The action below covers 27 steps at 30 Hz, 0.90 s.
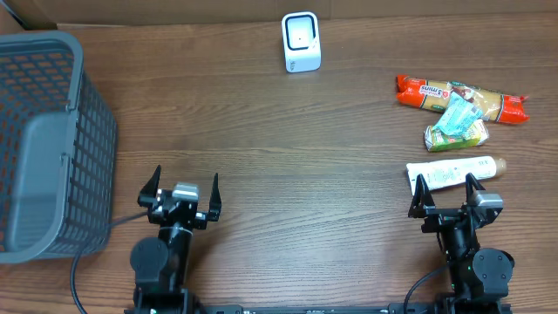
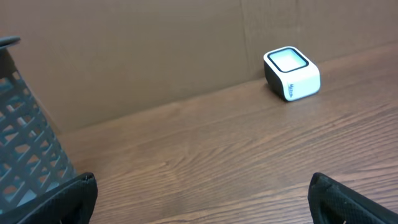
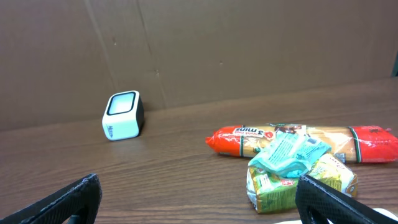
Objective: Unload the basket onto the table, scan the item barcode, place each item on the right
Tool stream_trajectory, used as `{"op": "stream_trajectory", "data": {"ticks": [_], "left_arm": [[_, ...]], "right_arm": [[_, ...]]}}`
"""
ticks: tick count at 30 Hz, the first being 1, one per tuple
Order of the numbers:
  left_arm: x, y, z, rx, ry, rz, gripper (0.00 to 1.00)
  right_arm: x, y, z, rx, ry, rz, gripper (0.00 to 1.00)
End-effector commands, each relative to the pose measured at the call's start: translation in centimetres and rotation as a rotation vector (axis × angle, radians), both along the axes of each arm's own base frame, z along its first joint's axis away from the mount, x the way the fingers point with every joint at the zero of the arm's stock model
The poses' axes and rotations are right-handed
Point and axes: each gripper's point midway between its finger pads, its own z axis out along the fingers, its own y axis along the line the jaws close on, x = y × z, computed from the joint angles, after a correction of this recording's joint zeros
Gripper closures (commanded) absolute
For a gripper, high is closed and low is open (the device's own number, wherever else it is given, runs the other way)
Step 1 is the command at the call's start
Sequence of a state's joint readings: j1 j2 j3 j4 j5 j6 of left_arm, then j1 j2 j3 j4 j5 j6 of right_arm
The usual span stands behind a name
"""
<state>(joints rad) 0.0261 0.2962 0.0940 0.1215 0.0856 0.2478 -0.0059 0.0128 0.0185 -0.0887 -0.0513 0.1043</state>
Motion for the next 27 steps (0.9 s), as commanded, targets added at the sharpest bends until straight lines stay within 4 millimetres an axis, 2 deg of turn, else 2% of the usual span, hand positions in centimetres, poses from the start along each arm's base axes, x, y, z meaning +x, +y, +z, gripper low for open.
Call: {"op": "stream_trajectory", "data": {"ticks": [1,8,10,27], "left_arm": [[-0.7,0.8,-0.3,0.029,-0.057,0.041,0.00],[-1.7,1.1,-3.1,0.032,0.026,0.061,0.01],[-1.8,1.1,-2.3,0.033,-0.010,0.062,0.00],[-1.8,1.1,-2.4,0.034,-0.005,0.063,0.00]], "right_arm": [[0.0,-0.1,-0.1,-0.001,-0.007,-0.005,0.00],[0.0,-0.1,-0.1,-0.001,-0.007,-0.005,0.00],[0.0,-0.1,-0.1,-0.001,-0.007,-0.005,0.00],[0.0,-0.1,-0.1,-0.001,-0.007,-0.005,0.00]]}}
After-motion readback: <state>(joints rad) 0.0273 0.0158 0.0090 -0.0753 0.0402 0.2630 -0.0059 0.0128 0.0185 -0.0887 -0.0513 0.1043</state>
